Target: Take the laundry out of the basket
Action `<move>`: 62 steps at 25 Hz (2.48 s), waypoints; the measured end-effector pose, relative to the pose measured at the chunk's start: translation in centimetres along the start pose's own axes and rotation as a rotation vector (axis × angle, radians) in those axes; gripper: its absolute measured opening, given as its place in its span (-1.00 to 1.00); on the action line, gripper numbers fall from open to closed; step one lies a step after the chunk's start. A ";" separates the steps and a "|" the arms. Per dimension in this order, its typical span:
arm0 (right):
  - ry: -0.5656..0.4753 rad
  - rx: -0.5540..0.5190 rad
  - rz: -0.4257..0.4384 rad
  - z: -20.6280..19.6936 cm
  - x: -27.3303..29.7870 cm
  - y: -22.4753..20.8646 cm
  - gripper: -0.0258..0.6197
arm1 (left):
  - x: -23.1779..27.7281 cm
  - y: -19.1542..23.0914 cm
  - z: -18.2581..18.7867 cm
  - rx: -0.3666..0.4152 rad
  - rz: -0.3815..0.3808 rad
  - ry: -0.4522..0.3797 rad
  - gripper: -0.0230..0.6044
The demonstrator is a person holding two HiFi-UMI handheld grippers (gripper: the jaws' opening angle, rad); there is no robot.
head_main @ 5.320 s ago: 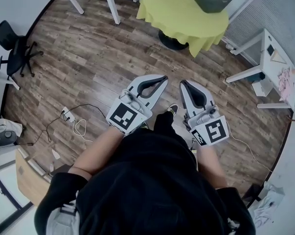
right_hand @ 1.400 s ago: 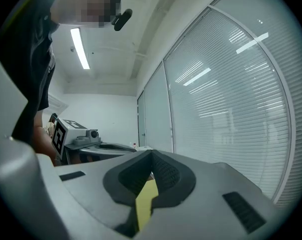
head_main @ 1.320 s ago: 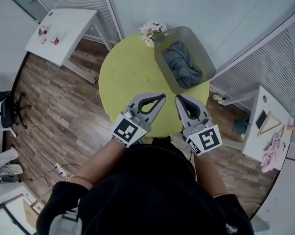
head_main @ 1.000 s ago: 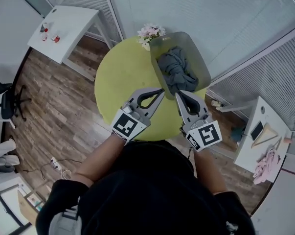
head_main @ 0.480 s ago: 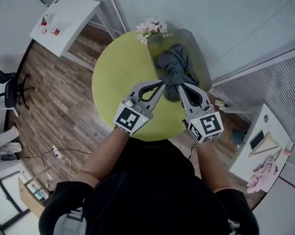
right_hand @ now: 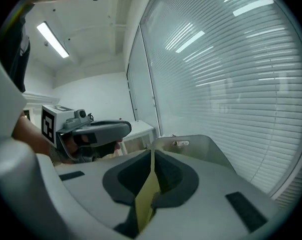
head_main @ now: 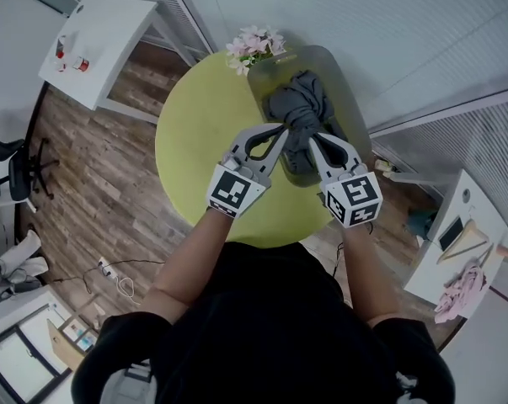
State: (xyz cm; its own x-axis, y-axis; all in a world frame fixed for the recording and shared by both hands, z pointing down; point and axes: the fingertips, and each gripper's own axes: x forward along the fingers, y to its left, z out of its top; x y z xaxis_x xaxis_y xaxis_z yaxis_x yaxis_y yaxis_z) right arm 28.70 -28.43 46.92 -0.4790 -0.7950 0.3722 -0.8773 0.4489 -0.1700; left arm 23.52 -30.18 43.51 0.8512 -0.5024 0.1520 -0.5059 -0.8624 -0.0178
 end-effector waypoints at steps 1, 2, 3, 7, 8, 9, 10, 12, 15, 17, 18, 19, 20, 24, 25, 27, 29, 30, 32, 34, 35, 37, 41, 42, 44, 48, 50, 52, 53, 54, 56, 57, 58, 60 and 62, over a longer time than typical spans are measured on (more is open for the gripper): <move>0.020 0.001 -0.008 -0.4 0.6 -0.5 -0.84 | 0.5 0.5 -0.5 0.003 -0.006 0.005 -0.90; 0.044 0.002 -0.014 -0.9 1.3 -1.1 -0.84 | 1.1 0.9 -1.0 0.009 -0.014 0.010 -0.90; 0.073 0.002 -0.017 -1.5 2.1 -1.6 -0.84 | 1.7 1.3 -1.5 0.017 -0.023 0.018 -0.90; 0.185 -0.003 -0.025 -3.9 4.7 -3.4 -0.81 | 3.2 2.4 -3.3 0.034 -0.050 0.030 -0.90; 0.209 0.000 -0.027 -4.3 5.3 -3.8 -0.78 | 3.5 2.8 -3.5 0.038 -0.052 0.027 -0.90; 0.235 0.004 -0.027 -4.8 6.0 -4.2 -0.75 | 3.8 3.1 -3.6 0.040 -0.054 0.024 -0.90; 0.264 0.008 -0.026 -5.3 6.6 -4.6 -0.71 | 4.1 3.3 -3.7 0.041 -0.054 0.023 -0.90; 0.330 0.014 -0.023 -6.6 7.7 -5.4 -0.59 | 4.7 3.8 -3.9 0.039 -0.054 0.025 -0.90; 0.421 0.019 -0.027 -8.8 9.1 -6.7 -0.39 | 5.6 4.3 -4.4 0.050 -0.058 0.033 -0.90; 0.492 0.005 -0.031 -10.4 10.1 -7.6 -0.25 | 6.1 4.6 -4.7 0.064 -0.058 0.042 -0.90; 0.530 -0.001 -0.030 -11.4 10.7 -7.9 -0.16 | 6.3 4.8 -4.8 0.068 -0.058 0.045 -0.90; 0.564 0.001 -0.029 -12.3 11.2 -8.1 -0.07 | 6.5 4.9 -5.0 0.071 -0.057 0.049 -0.90; 0.591 0.008 -0.031 -13.1 11.8 -8.4 0.01 | 6.6 5.1 -5.2 0.071 -0.056 0.052 -0.90; 0.658 0.050 -0.047 -15.5 13.9 -9.8 0.20 | 7.0 5.4 -6.0 0.056 -0.050 0.063 -0.90; 0.674 0.062 -0.049 -16.2 14.4 -10.1 0.23 | 7.1 5.5 -6.1 0.050 -0.049 0.064 -0.90; 0.714 0.083 -0.054 -17.8 15.3 -10.6 0.28 | 7.0 5.6 -6.4 0.043 -0.046 0.069 -0.90; 0.761 0.094 -0.064 -19.7 16.0 -11.1 0.34 | 7.0 5.7 -6.8 0.037 -0.043 0.075 -0.90; 0.782 0.100 -0.068 -20.6 16.3 -11.3 0.36 | 6.9 5.8 -7.0 0.033 -0.041 0.078 -0.90; 0.812 0.113 -0.077 -22.1 16.7 -11.7 0.39 | 6.8 6.1 -7.4 0.025 -0.037 0.081 -0.90; 0.837 0.126 -0.086 -23.0 17.0 -11.9 0.41 | 6.7 6.3 -7.7 0.020 -0.033 0.082 -0.90; 0.851 0.130 -0.091 -23.4 17.1 -12.1 0.41 | 6.7 6.5 -7.8 0.016 -0.030 0.082 -0.90; 0.864 0.131 -0.090 -23.9 17.5 -12.1 0.42 | 6.8 6.7 -8.0 0.006 -0.026 0.081 -0.90; 0.883 0.123 -0.090 -24.9 18.3 -12.3 0.42 | 6.9 6.9 -8.3 -0.010 -0.021 0.078 -0.90; 0.891 0.118 -0.096 -25.3 18.4 -12.5 0.42 | 6.9 6.9 -8.3 -0.011 -0.020 0.079 -0.90; 0.904 0.111 -0.107 -25.9 18.5 -12.9 0.42 | 6.9 6.9 -8.2 -0.010 -0.019 0.078 -0.90; 0.922 0.101 -0.114 -26.9 18.9 -13.1 0.42 | 6.8 7.0 -8.2 -0.012 -0.014 0.075 -0.90; 0.922 0.099 -0.109 -27.3 19.1 -13.2 0.42 | 6.8 6.9 -8.3 -0.016 -0.013 0.076 -0.90; 0.914 0.100 -0.104 -27.4 19.1 -13.3 0.42 | 6.8 6.9 -8.4 -0.015 -0.017 0.078 -0.90; 0.909 0.098 -0.102 -27.4 19.2 -13.3 0.42 | 6.7 6.9 -8.3 -0.014 -0.018 0.079 -0.90; 0.904 0.093 -0.101 -27.2 19.2 -13.4 0.42 | 6.7 6.8 -8.3 -0.012 -0.019 0.081 -0.90; 0.893 0.082 -0.096 -26.7 19.1 -13.4 0.38 | 6.5 6.8 -8.3 -0.011 -0.016 0.083 -0.90; 0.887 0.076 -0.093 -26.3 19.0 -13.3 0.28 | 6.4 6.9 -8.3 -0.014 -0.012 0.083 -0.90; 0.883 0.071 -0.088 -25.9 18.9 -13.3 0.19 | 6.3 6.9 -8.3 -0.019 -0.008 0.083 -0.90; 0.879 0.064 -0.072 -25.0 18.6 -12.9 0.09 | 5.9 7.0 -8.0 -0.035 0.002 0.080 -0.90; 0.874 0.055 -0.053 -24.1 18.1 -12.4 0.08 | 5.4 7.0 -7.7 -0.044 0.012 0.078 -0.90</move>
State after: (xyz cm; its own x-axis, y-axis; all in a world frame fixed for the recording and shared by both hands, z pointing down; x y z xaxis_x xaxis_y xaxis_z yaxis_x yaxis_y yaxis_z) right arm 31.65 -38.59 77.73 -0.2615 -0.2074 0.9427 -0.9087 0.3820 -0.1680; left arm 23.52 -38.49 51.81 0.8324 -0.5049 0.2284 -0.5232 -0.8519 0.0236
